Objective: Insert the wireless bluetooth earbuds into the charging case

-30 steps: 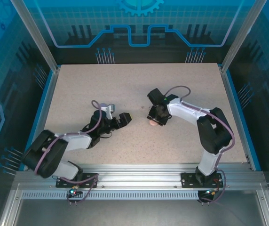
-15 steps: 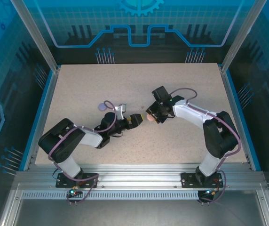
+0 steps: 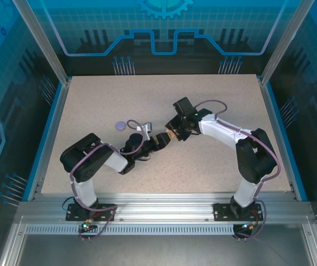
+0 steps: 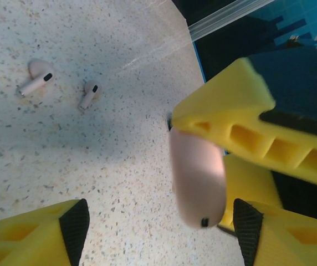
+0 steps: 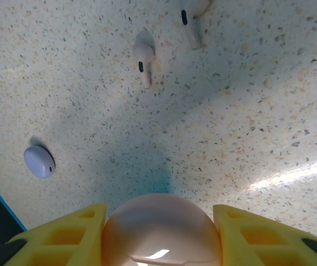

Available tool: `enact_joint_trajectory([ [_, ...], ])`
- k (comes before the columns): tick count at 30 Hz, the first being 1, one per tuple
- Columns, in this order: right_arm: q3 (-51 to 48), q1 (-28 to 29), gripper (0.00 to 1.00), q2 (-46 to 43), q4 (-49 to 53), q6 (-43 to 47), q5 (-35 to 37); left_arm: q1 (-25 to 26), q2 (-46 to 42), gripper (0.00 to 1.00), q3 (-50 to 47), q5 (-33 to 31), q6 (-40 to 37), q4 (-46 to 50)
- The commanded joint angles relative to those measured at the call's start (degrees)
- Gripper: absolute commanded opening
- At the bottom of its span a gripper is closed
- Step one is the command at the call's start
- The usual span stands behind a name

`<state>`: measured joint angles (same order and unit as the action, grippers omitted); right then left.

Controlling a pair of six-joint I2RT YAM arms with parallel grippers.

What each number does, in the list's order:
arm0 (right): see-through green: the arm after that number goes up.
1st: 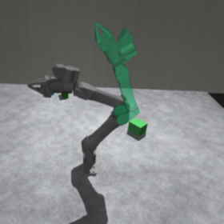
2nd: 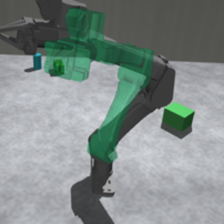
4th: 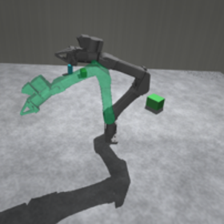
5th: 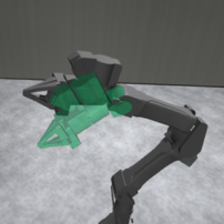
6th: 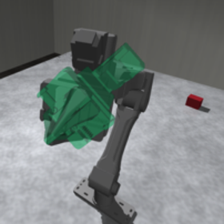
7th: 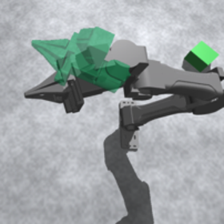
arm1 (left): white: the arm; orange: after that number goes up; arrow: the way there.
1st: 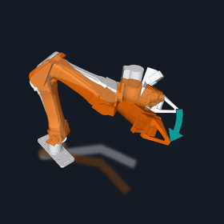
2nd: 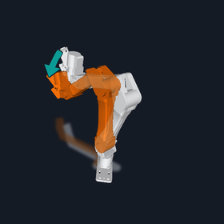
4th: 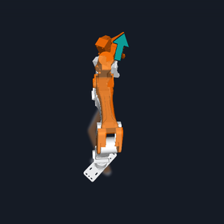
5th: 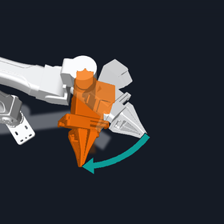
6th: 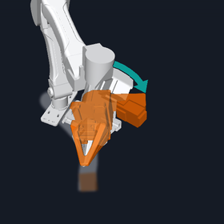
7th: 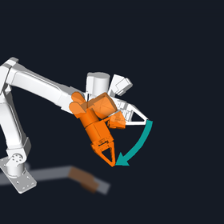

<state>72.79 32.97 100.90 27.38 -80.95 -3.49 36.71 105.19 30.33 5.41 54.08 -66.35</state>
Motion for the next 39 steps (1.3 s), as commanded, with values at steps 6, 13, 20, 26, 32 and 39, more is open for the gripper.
enact_joint_trajectory([
  [6, 2.0, 1.3, 0.43, 0.7, 0.3, -1.2, -0.2, 0.4, 2.7, 0.6, 2.7, -3.1, 0.3, -4.4],
  [13, 2.0, 1.5, 0.43, 0.6, 0.1, -1.3, -0.4, 0.3, 3.5, 0.52, 3.7, -3.9, 0.3, -4.5],
  [20, 1.9, 1.6, 0.43, 0.6, 0.0, -1.3, -0.4, 0.3, 4.1, 0.38, 4.6, -4.0, 0.1, -4.4],
  [26, 1.6, 1.6, 0.43, 0.7, -0.2, -1.4, -0.6, 0.3, 4.4, 0.25, 4.9, -4.3, 0.3, -4.4],
  [32, 1.8, 1.6, 0.44, 0.3, -0.3, -1.3, -0.4, 0.4, 4.5, 0.1, 5.0, -3.9, 0.1, -4.0],
  [39, 2.3, -1.7, 0.66, -2.7, 0.3, 1.8, 1.1, 0.2, 2.4, 0.0, 4.0, -0.9, -0.7, -1.0],
])
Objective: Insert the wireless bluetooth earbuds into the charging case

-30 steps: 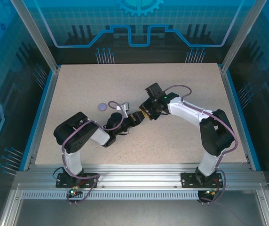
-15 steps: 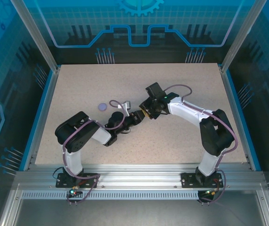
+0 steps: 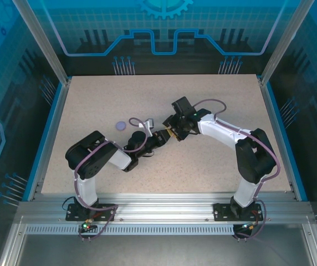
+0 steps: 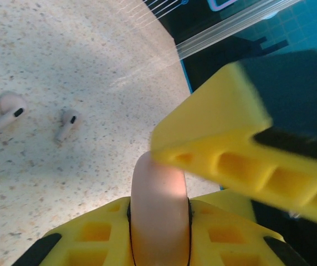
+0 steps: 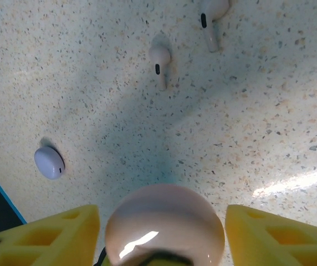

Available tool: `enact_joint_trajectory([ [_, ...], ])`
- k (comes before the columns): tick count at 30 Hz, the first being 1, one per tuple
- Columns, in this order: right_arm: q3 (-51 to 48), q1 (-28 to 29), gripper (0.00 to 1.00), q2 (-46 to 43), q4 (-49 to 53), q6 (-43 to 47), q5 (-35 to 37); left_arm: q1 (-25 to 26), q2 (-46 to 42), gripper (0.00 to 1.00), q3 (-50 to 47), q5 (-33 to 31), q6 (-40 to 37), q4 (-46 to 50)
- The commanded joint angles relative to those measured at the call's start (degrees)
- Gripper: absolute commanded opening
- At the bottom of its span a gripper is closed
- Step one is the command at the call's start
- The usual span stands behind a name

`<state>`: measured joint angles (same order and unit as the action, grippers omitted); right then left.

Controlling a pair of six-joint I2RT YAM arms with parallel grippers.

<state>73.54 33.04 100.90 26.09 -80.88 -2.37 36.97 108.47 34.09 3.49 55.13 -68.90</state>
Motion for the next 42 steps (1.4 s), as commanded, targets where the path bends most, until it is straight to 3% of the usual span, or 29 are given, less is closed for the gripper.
enact_joint_trajectory([
  [1, 1.3, -2.5, 0.67, -4.1, 1.9, 2.9, 1.1, -0.2, -1.7, 0.0, -0.1, 1.8, -2.1, 2.2],
  [4, -0.5, -5.1, 0.69, -8.5, 1.2, 8.2, 2.1, -1.4, -4.2, 0.0, -0.9, 6.3, -4.0, 4.4],
  [10, -7.4, -9.1, 0.68, -17.3, -4.1, 25.5, -1.2, -6.6, -10.6, 0.0, -0.3, 21.1, -9.6, 12.1],
  [16, -21.0, -10.7, 0.67, -28.1, -21.5, 43.7, -14.8, -11.4, -15.4, 0.0, 3.2, 35.6, -15.0, 22.2],
  [19, -24.5, -10.9, 0.66, -30.3, -22.7, 48.4, -20.7, -12.2, -17.2, 0.0, 5.1, 39.9, -18.0, 27.1],
  [25, -26.9, -10.1, 0.64, -28.9, -25.6, 50.6, -27.6, -12.2, -18.7, 0.0, 8.2, 44.0, -20.8, 33.2],
  [42, -26.0, -7.3, 0.56, -20.3, -28.7, 49.5, -26.2, -12.2, -20.7, 0.0, 10.6, 44.4, -21.3, 35.7],
])
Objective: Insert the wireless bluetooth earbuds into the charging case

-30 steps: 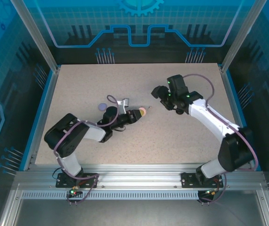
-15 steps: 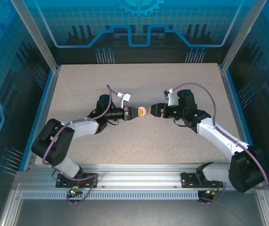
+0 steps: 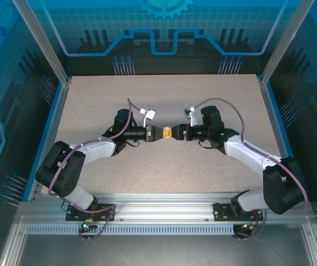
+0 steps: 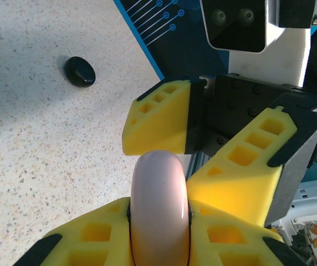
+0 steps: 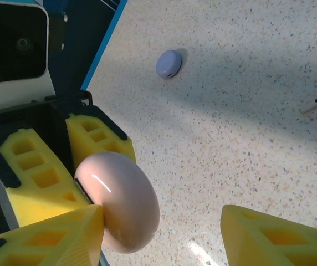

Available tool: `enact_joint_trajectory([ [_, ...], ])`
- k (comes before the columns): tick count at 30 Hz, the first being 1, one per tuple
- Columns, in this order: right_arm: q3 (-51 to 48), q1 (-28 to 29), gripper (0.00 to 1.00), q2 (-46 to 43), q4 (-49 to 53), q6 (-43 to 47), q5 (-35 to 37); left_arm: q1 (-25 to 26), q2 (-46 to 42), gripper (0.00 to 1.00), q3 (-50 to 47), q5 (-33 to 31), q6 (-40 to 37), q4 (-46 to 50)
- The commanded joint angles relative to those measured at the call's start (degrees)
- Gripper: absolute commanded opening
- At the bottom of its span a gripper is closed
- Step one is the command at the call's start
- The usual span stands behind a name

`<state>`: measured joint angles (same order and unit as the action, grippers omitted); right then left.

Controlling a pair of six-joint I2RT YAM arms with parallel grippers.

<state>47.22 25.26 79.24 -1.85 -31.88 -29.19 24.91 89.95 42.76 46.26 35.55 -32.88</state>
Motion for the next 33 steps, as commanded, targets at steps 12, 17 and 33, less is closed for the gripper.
enact_joint_trajectory([
  [12, -3.1, -2.6, 0.51, 4.5, -3.5, -1.4, 1.2, -0.1, -5.6, 0.0, 1.4, 1.6, -2.1, 0.3],
  [17, -3.9, -3.5, 0.51, 0.5, -0.7, -0.2, 0.6, -0.1, -5.5, 0.0, 0.8, 1.0, -2.7, 0.3],
  [33, -2.9, -2.9, 0.45, -3.2, -2.6, -1.8, -5.5, -0.1, -5.4, 0.0, 0.8, 1.6, -2.8, 0.0],
])
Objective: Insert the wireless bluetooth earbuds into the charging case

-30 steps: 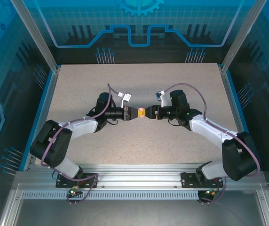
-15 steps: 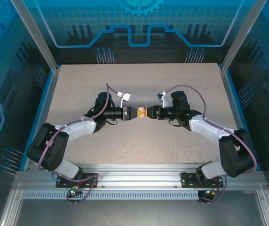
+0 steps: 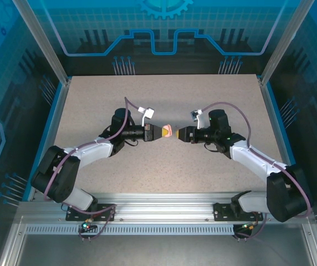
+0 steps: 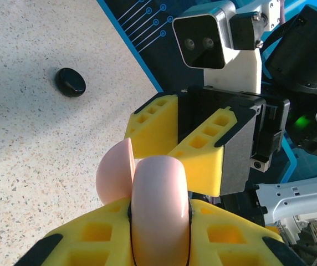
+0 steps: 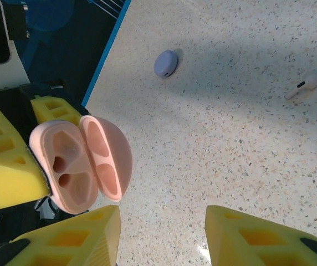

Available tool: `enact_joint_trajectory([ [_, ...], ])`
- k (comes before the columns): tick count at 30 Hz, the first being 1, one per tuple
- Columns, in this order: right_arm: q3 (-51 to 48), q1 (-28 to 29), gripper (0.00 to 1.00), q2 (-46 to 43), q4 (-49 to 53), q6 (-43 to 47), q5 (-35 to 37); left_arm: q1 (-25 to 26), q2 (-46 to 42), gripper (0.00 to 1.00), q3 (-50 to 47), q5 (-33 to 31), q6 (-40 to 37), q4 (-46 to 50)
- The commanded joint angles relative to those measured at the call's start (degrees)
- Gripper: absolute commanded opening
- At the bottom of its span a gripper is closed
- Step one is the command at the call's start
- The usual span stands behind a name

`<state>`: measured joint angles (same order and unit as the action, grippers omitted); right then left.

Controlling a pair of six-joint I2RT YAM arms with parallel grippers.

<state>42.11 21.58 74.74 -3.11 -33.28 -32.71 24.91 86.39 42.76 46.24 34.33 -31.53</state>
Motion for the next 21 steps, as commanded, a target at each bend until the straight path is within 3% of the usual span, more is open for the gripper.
enact_joint_trajectory([
  [1, 2.9, 1.2, 0.44, 1.7, -1.2, -0.3, -1.9, -0.2, -1.8, 0.0, 0.9, 1.5, -1.5, -1.3],
  [9, 4.4, 3.8, 0.42, 4.7, -2.4, -1.0, -0.3, -0.1, -1.8, 0.0, 0.9, 1.5, -1.2, -1.6],
  [21, 6.3, 4.2, 0.31, 8.0, -2.7, -1.4, 0.7, 0.1, -2.0, 0.0, 0.7, 2.2, -0.7, -2.0],
])
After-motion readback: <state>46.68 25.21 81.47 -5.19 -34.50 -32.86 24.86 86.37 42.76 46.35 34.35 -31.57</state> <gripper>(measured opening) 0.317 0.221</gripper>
